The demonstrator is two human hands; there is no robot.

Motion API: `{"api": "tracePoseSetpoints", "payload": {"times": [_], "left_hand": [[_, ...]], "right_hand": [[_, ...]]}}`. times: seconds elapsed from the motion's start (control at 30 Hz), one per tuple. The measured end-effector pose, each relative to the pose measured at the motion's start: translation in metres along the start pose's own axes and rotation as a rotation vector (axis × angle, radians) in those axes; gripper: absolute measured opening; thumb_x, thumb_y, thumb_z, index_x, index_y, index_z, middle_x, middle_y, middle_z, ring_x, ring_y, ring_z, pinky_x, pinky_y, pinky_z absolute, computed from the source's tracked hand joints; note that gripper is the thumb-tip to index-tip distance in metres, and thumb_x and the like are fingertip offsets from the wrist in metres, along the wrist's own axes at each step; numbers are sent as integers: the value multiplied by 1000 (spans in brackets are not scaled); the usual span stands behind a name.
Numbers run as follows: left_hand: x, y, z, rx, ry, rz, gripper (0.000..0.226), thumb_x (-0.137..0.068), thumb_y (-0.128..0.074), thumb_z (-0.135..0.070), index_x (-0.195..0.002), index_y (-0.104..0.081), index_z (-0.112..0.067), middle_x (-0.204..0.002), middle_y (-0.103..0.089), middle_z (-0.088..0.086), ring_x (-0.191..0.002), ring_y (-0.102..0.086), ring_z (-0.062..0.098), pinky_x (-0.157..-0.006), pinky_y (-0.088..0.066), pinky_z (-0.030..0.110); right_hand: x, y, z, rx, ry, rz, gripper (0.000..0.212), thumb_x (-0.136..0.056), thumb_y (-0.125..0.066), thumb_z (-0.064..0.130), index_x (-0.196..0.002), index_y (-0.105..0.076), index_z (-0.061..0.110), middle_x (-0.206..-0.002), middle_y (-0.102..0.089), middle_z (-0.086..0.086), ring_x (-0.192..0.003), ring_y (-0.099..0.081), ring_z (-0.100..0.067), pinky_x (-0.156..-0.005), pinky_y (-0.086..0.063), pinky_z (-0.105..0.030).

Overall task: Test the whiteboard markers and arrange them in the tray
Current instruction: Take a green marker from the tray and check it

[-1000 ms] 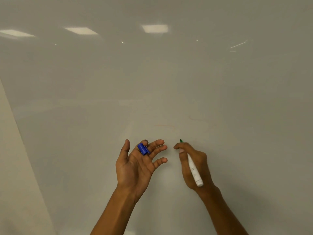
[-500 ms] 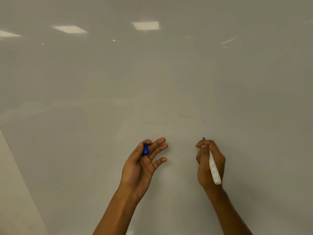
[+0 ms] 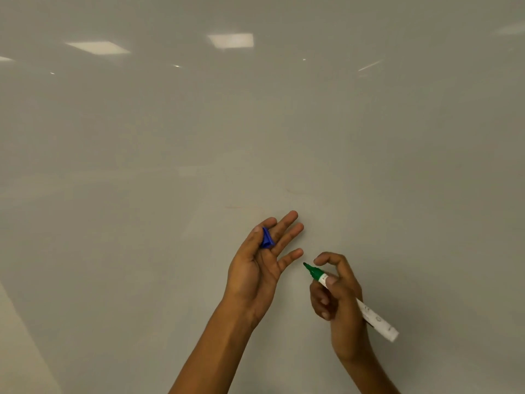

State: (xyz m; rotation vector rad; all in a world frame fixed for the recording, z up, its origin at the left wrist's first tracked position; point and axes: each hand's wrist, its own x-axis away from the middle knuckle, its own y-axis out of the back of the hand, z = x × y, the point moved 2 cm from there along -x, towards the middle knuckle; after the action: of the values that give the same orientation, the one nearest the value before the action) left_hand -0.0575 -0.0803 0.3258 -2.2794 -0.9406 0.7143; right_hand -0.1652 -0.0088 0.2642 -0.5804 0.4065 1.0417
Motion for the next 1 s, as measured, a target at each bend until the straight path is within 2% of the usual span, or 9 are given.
{"api": "tracePoseSetpoints", "payload": {"times": [0.13,0.2,0.27,0.33,0.43,0.57,0.7,0.9,1.0], "left_hand": [[-1,-12,13,101,75,52,30,-101,-29,-31,-104,-53,-13,-132,-62,13,-122,-59,31,-104,-41,51],[1,-18,18,134,114,86,27,-98,-33,-31,-99,-54,-14,-133,-61,13,-123,-59,31,-106,-39,51],[1,-22,22,151,146,109,25,-96,-36,-32,-98,-54,-15,-133,-61,13,-124,-58,31,-106,-40,50],[3,-26,25,169,170,109,25,-96,-37,-31,-97,-55,-14,-133,-61,14,-124,-58,32,-103,-45,48],[7,-31,30,184,191,93,27,-95,-37,-31,-97,-56,-12,-131,-63,14,-121,-60,32,-96,-52,43],[12,-35,39,77,146,66,26,-98,-37,-30,-101,-55,-12,-131,-63,11,-119,-61,32,-102,-48,45],[20,-41,58,-29,32,-55,27,-102,-36,-25,-92,-57,-11,-125,-68,7,-110,-67,32,-94,-54,42],[24,-55,81,-92,78,-85,26,-103,-35,-20,-89,-55,-10,-111,-72,18,-103,-70,31,-89,-56,40],[26,-59,94,-165,98,-44,25,-103,-35,-23,-92,-55,-12,-108,-73,17,-98,-71,28,-80,-58,34]], "right_hand": [[4,-5,12,122,134,13,29,-73,-57,39,-94,-50,20,-54,-55,5,-44,-48,-8,-44,-41,-17],[6,-7,14,187,201,0,22,-73,-64,38,-90,-54,27,-67,-64,4,-50,-58,-14,-48,-49,-23],[7,-6,18,252,273,-20,26,-75,-72,44,-91,-58,29,-81,-66,7,-61,-67,-22,-53,-56,-34],[6,-5,21,290,328,-48,30,-78,-71,52,-93,-61,28,-86,-66,10,-69,-70,-24,-57,-60,-38],[6,-2,21,286,340,-128,32,-80,-68,56,-93,-63,27,-82,-68,14,-69,-71,-19,-57,-60,-32],[8,3,20,282,334,-200,33,-80,-66,60,-90,-63,28,-79,-68,22,-64,-69,-7,-56,-56,-18],[12,12,19,357,412,-170,27,-88,-61,51,-89,-61,23,-87,-68,31,-73,-69,1,-63,-54,-11],[22,41,11,467,464,-150,24,-93,-60,40,-90,-57,16,-87,-62,31,-70,-63,6,-66,-51,-9],[24,60,13,409,380,-128,21,-92,-61,38,-89,-58,17,-85,-64,28,-69,-65,0,-64,-54,-15]]}}
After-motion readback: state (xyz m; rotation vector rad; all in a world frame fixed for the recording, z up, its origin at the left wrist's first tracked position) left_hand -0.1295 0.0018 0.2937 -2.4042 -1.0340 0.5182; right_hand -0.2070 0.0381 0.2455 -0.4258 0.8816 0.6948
